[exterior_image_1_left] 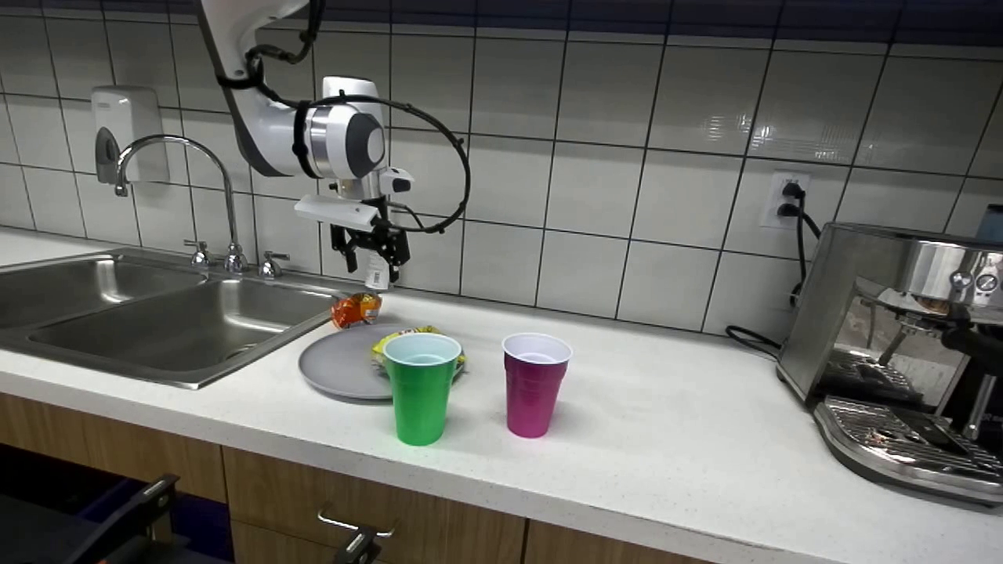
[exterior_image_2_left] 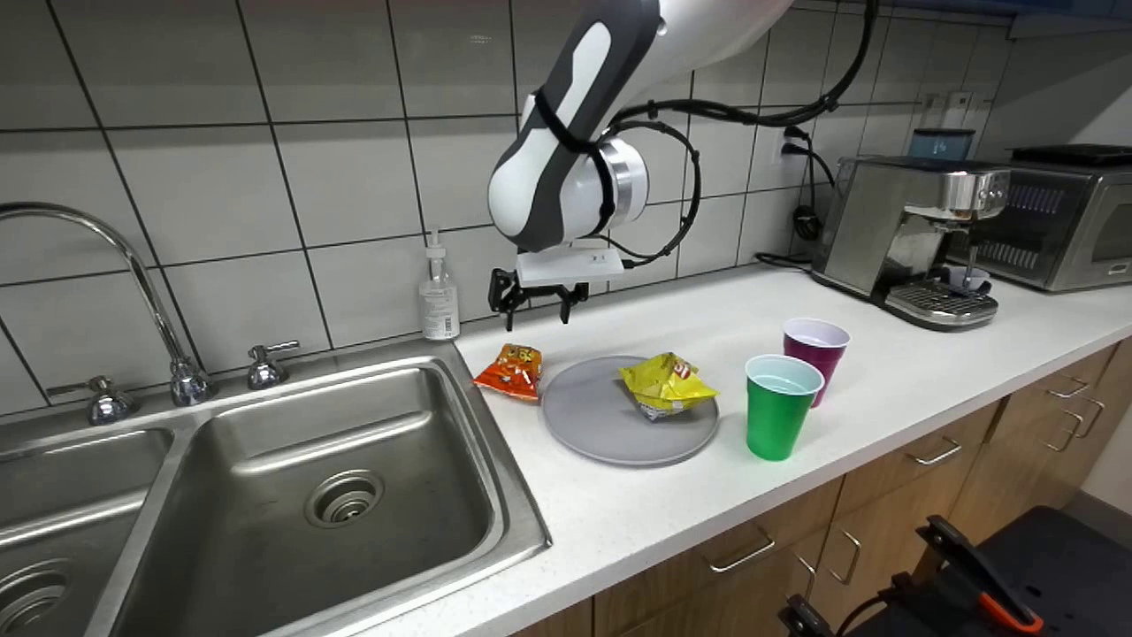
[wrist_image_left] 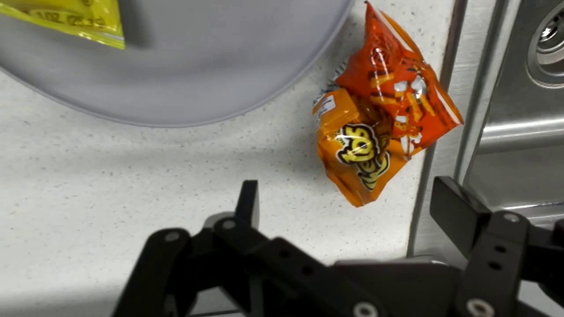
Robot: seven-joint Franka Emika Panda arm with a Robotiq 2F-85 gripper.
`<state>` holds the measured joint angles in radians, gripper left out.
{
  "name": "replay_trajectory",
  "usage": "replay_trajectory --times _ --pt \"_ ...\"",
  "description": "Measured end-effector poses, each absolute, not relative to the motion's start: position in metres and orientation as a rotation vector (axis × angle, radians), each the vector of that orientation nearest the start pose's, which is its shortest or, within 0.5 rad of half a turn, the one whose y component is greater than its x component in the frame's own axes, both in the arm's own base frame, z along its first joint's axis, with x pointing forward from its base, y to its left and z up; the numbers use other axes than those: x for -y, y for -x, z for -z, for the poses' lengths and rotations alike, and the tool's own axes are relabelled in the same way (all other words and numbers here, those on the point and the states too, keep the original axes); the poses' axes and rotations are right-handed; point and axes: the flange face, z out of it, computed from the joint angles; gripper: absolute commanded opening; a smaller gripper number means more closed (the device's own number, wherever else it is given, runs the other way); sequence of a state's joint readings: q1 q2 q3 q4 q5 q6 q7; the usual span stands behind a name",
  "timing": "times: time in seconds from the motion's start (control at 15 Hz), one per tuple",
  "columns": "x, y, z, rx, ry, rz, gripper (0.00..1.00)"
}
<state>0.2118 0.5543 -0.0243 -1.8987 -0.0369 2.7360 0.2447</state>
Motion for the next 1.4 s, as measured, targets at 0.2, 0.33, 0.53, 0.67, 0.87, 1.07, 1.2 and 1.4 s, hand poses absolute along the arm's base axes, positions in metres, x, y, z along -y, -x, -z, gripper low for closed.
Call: replay_trajectory --times 0.2,0.33,0.53,0.67,0.87,1.07,1.2,1.4 --pt "-0.101 -0.641 -0.244 -0.010 3.065 0.421 1.00" --pt "-0.085 -0.638 -0.247 -0.010 3.048 0.405 1.00" --pt "-0.064 -0.633 -0.250 -0.012 3.013 0.346 1.00" --pt "-0.051 -0.630 -0.251 -0.017 2.998 0.299 1.00" --pt "-0.034 -0.625 -0.253 -0.022 2.996 0.246 1.00" --pt "-0.023 -0.619 -0.253 -0.039 3.005 0.205 1.00" --pt "-0.017 -0.614 -0.250 -0.044 3.014 0.179 1.00" --pt "-0.009 -0.606 -0.245 -0.052 3.034 0.143 1.00"
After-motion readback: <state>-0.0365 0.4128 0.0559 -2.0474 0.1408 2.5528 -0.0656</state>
